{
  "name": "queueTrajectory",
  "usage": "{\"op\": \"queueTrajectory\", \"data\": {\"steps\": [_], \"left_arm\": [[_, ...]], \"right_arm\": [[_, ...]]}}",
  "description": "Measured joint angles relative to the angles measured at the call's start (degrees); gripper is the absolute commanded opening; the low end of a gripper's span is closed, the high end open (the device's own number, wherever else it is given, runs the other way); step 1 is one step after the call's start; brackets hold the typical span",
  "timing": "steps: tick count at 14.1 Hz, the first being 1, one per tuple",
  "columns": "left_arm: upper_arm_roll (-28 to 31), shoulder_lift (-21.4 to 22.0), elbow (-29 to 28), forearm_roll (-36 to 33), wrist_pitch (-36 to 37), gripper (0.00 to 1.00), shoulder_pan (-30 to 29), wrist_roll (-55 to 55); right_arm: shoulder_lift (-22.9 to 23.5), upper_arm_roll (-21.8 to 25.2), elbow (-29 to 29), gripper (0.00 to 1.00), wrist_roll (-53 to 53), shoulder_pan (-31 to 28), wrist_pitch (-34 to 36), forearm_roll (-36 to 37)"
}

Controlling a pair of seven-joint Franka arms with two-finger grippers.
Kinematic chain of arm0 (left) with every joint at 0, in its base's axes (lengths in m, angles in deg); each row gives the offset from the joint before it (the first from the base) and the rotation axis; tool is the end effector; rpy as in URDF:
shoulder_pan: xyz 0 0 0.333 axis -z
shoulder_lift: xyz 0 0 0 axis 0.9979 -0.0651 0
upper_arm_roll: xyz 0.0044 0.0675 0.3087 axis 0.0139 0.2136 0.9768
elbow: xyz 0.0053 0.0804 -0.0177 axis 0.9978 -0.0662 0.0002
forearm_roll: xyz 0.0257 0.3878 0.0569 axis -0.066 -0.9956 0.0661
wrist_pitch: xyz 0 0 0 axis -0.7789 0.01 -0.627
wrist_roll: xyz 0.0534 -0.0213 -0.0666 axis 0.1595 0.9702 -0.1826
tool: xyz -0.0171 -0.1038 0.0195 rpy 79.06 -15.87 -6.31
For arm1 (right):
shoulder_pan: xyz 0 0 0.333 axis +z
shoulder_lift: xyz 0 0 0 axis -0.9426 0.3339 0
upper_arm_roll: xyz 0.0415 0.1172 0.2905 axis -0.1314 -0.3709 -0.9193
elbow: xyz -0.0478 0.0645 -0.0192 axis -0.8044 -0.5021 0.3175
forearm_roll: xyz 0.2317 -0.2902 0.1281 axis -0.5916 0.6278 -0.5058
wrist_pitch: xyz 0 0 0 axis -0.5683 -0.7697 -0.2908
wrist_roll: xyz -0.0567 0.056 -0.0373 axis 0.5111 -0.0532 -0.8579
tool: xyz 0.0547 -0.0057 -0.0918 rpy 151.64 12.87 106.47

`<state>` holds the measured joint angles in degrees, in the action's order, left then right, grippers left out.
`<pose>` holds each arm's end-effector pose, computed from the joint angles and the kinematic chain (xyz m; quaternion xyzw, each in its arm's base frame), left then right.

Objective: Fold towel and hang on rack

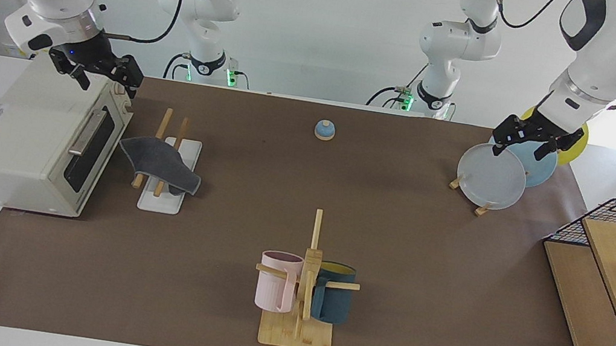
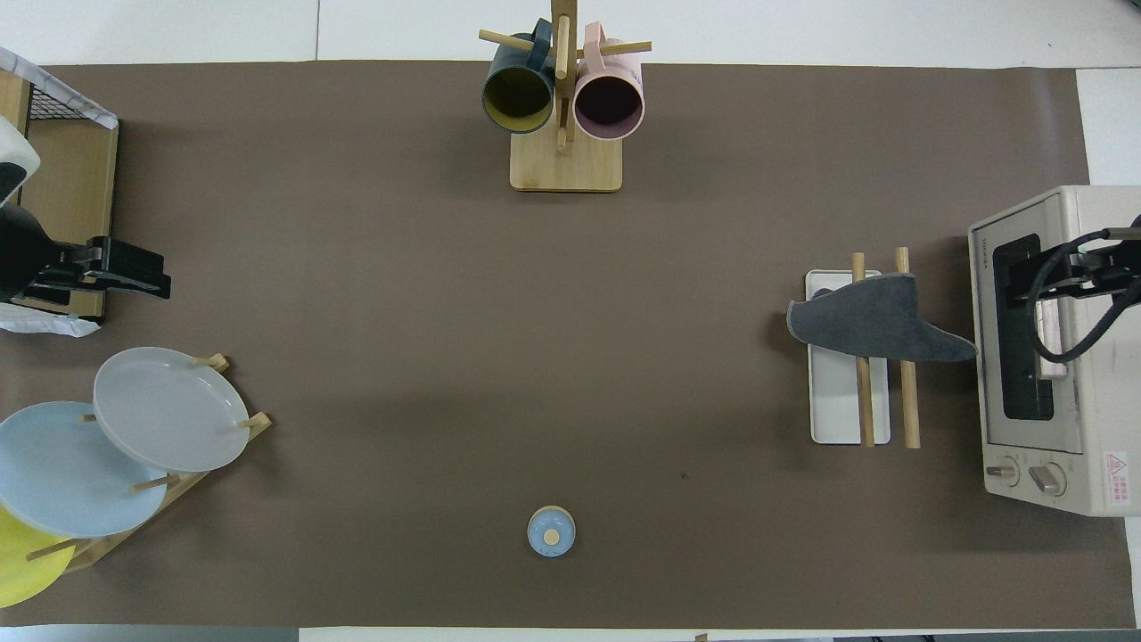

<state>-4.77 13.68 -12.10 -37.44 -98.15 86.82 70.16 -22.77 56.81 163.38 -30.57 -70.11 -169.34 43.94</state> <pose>0.5421 -0.0544 0.6073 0.9995 -0.0150 -0.0249 0.0100 0.5450 -0.0302 0.6019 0.9978 -0.0172 -0.0605 0.0215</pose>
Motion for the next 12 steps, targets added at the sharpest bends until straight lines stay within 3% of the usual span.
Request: {"op": "queueTrajectory", "data": {"steps": [12], "left_arm": [[0.0,0.0,0.0,0.0,0.0,1.0,0.0,0.0]], "right_arm": [[-1.4,-0.5,-0.3,1.0,0.0,0.7,0.0,-3.5]]}}
